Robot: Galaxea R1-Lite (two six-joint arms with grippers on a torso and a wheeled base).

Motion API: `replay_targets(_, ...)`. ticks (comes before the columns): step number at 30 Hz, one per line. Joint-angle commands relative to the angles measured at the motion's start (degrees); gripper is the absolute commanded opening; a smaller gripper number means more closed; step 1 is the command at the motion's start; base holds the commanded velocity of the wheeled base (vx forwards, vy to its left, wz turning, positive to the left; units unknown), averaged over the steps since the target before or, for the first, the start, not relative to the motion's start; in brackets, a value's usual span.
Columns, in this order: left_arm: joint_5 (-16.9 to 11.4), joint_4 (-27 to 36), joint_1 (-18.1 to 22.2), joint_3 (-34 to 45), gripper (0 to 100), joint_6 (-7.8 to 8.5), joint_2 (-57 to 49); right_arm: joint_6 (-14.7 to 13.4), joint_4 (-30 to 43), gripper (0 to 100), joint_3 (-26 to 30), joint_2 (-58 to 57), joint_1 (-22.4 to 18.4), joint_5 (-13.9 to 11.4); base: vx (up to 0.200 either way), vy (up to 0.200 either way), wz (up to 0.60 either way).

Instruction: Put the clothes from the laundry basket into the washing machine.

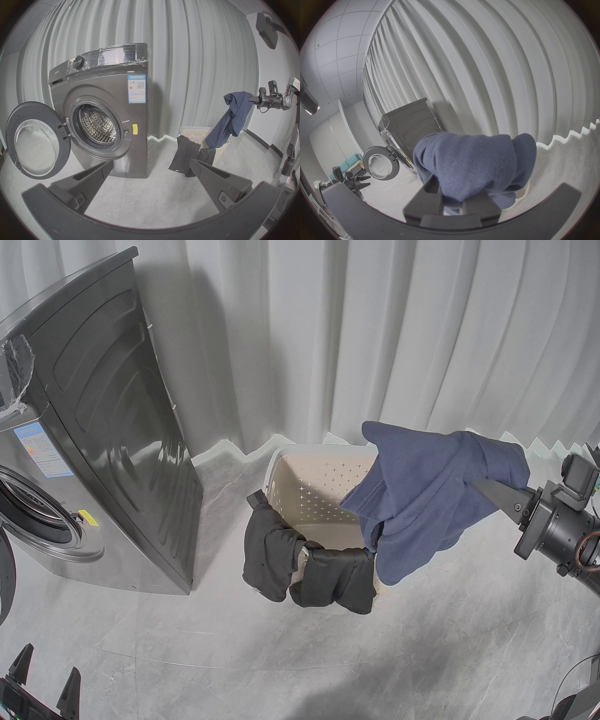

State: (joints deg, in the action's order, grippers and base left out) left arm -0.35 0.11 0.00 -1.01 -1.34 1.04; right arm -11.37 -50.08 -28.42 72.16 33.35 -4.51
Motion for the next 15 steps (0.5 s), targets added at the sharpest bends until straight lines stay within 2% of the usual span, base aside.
replay_targets(1, 0.0, 0.0, 0.0, 0.9, 100, -0.07, -0.9, 0.0, -0.1, 0, -0.2, 0.1, 0.0, -0.1, 0.000, 0.200, 0.00)
replay_targets(11, 0.0, 0.0, 0.0, 0.9, 100, -0.07, -0.9, 0.0, -2.0, 0, -0.5, 0.0, 0.9, -0.6, 0.000, 0.200, 0.00)
replay_targets(14, 0.0, 0.0, 0.0, 0.9, 100, 0.02, -0.9, 0.0, -2.0, 0, -0.5, 0.0, 0.9, -0.8, 0.000, 0.000, 0.00)
replay_targets(15, 0.0, 0.0, 0.0, 0.9, 100, 0.02, -0.9, 0.0, -2.0, 0, -0.5, 0.1, 0.9, -0.8, -0.200, 0.000, 0.00)
